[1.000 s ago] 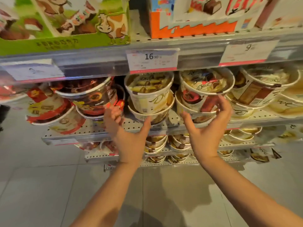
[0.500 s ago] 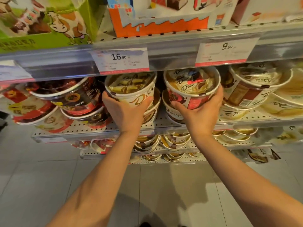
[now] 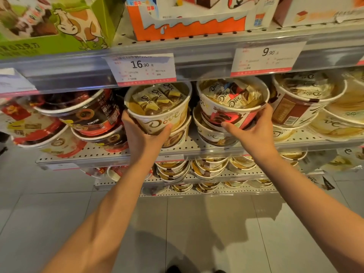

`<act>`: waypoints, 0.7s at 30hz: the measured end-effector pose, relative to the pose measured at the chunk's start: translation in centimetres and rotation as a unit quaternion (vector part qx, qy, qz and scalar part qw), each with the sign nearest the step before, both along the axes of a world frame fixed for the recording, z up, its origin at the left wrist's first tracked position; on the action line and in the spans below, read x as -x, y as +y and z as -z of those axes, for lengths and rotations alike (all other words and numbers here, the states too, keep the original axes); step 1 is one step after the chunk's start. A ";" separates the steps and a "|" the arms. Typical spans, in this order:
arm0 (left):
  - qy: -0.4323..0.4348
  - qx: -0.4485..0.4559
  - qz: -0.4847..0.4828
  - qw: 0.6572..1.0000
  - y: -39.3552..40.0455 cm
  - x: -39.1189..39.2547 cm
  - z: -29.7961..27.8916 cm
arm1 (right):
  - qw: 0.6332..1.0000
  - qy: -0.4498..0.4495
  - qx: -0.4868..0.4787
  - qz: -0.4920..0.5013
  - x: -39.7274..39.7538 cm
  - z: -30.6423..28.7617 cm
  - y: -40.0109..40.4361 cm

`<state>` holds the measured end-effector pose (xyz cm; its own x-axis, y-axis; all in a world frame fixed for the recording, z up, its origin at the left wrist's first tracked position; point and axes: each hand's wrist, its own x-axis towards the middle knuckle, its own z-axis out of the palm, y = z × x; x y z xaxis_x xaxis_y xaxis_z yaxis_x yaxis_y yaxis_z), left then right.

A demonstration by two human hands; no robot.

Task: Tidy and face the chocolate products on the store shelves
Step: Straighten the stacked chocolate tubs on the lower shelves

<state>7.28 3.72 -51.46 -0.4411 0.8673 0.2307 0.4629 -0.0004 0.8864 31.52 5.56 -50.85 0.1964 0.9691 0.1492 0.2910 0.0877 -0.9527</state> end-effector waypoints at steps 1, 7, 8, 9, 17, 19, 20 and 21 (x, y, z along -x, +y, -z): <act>0.000 0.002 -0.021 1.000 0.1 -0.4 0.1 | 1.000 -0.003 -0.011 0.015 0.5 0.2 -0.1; -0.039 -0.007 -0.082 0.996 1.4 -2.4 -0.5 | 0.993 0.007 -0.023 0.115 3.3 0.3 0.6; -0.042 -0.007 -0.083 0.996 1.5 -2.4 -0.5 | 0.992 0.002 -0.019 0.121 3.3 0.2 0.8; -0.041 -0.006 -0.085 0.996 1.5 -2.3 -0.5 | 0.992 -0.002 -0.013 0.122 3.2 0.1 0.9; -0.008 0.002 -0.040 0.999 0.4 -0.3 0.0 | 0.998 -0.023 0.018 0.048 0.6 -0.1 1.2; -0.006 -0.011 -0.030 0.999 0.4 0.1 0.0 | 1.000 -0.019 0.015 0.010 -0.2 -0.2 1.2; -0.007 -0.014 -0.025 1.000 0.4 0.2 0.0 | 1.000 -0.019 0.013 -0.006 -0.4 -0.2 1.2; -0.008 -0.015 -0.023 1.000 0.3 0.1 0.0 | 1.000 -0.018 0.011 -0.016 -0.5 -0.2 1.1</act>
